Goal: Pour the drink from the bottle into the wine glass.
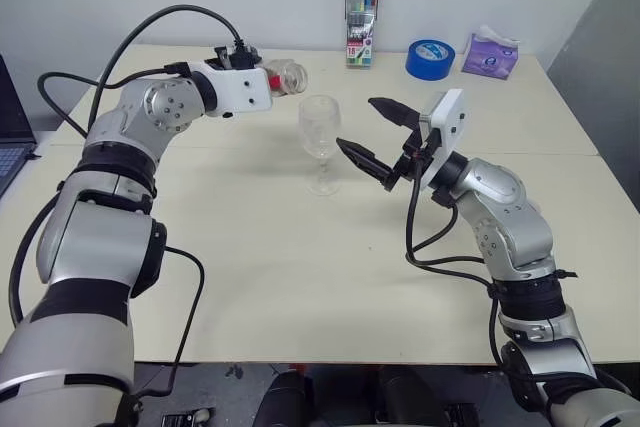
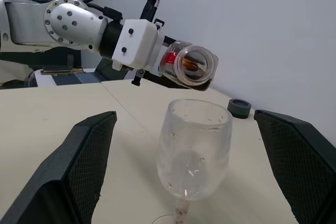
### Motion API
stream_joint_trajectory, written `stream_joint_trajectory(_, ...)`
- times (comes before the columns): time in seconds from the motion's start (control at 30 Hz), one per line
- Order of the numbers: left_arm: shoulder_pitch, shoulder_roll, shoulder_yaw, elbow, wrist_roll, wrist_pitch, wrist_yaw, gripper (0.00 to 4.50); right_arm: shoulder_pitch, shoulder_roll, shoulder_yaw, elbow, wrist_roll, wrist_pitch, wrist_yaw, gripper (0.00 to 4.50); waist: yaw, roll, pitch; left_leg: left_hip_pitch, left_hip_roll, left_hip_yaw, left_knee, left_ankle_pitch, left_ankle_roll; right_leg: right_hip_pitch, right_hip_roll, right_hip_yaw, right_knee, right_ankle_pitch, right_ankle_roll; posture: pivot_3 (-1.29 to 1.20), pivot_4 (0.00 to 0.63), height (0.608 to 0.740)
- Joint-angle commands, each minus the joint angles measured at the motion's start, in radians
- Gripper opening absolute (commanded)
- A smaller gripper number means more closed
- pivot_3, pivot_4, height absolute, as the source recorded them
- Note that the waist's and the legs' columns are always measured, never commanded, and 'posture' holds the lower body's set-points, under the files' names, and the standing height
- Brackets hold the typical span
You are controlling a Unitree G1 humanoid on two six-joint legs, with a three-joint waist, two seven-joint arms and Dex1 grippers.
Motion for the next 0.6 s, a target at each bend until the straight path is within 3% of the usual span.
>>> stream_joint_trajectory(0.03,-0.064,0.009,-0.006,-0.006,0.015,-0.026,0.037,1.66,0.017,0.004,-0.009,-0.061,0.018,-0.017,-0.004,4.50,0.000,0.000,0.000,0.000,0.000,0.000,0.000,0.000,0.000,0.000,0.000,0.000,0.000,0.000,0.000,0.00,0.150,0.740)
stream_joint_trajectory(0.6,-0.128,0.021,-0.111,0.025,0.154,-0.069,0.160,1.66,0.114,0.030,-0.010,-0.075,-0.006,-0.083,-0.041,4.50,0.000,0.000,0.000,0.000,0.000,0.001,0.001,0.000,0.000,-0.001,0.000,0.000,0.003,0.000,0.000,0.00,0.150,0.740)
